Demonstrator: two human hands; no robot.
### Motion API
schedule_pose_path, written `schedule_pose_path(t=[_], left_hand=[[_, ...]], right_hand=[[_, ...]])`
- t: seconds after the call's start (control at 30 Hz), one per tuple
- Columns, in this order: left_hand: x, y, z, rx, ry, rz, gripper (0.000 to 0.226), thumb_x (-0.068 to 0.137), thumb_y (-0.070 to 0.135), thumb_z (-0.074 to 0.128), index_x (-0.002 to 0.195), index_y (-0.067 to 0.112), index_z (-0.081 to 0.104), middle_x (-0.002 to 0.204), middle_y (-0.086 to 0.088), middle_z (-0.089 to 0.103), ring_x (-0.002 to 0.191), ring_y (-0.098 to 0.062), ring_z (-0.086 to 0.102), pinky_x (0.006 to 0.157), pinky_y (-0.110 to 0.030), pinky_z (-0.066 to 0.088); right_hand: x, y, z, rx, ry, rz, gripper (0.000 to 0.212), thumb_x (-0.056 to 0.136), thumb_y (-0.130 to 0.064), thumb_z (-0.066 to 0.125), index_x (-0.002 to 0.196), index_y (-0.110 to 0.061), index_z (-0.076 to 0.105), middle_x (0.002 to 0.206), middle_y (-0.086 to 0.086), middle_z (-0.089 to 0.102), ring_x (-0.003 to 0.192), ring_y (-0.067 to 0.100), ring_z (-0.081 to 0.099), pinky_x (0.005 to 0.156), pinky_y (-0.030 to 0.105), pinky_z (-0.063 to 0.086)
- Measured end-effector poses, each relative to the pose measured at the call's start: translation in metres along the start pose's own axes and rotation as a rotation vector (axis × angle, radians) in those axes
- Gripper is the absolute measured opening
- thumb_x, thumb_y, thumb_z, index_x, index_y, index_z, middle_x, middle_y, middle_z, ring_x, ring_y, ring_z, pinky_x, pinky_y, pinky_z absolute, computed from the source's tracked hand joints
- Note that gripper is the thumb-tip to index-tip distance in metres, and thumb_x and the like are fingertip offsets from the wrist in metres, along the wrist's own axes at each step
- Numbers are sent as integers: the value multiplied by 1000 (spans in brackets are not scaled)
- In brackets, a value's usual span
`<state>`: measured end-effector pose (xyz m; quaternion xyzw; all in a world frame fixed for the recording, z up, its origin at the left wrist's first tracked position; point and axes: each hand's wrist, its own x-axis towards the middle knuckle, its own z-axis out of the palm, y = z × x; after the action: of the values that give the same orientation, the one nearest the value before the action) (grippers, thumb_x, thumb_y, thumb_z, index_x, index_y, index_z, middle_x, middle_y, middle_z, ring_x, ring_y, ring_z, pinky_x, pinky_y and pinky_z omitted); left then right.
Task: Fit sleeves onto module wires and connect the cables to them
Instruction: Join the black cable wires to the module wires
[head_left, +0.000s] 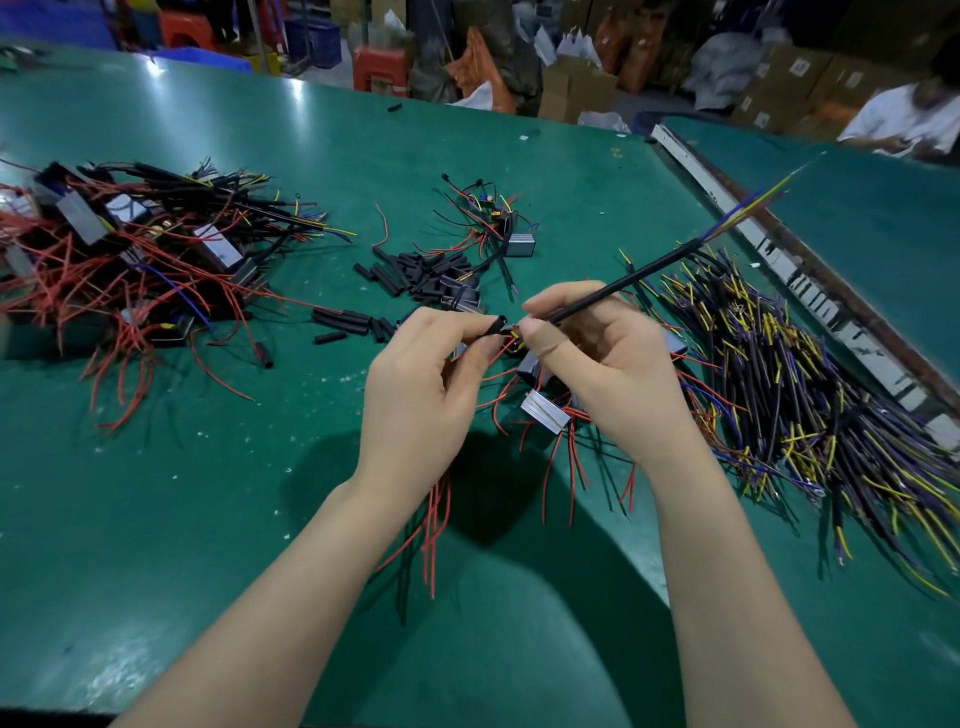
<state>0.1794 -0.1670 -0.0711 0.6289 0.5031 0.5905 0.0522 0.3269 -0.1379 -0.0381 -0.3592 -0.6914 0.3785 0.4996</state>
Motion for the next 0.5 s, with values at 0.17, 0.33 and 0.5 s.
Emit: schedule_pose_path(t=[0.17,0.33,0.5], left_hand=[[1,-4,-1,-10,-17,20,10,85,13,69,94,11,71,87,3,63,76,-1,52,71,-10,39],[1,-5,0,-51,-20,30,10,84,12,69,93,14,71,87,7,61,80,-5,56,69,-19,44],[1,-7,-1,-53,-15,29,9,84,12,69,93,12,71,86,3,61,79,-10,57,67,-29,47]], right_hand=[[0,-1,1,9,37,-42,19,85,-14,66,92,-31,61,84,-11,64,73,12,57,69,29,49],[0,-1,7,42,92,-76,25,86,-4,66,92,-26,56,83,-6,63,74,10,57,72,23,47],[-1,1,13,27,158,-105,30,85,-4,68,87,-29,52,85,3,63,76,19,61,73,36,51]])
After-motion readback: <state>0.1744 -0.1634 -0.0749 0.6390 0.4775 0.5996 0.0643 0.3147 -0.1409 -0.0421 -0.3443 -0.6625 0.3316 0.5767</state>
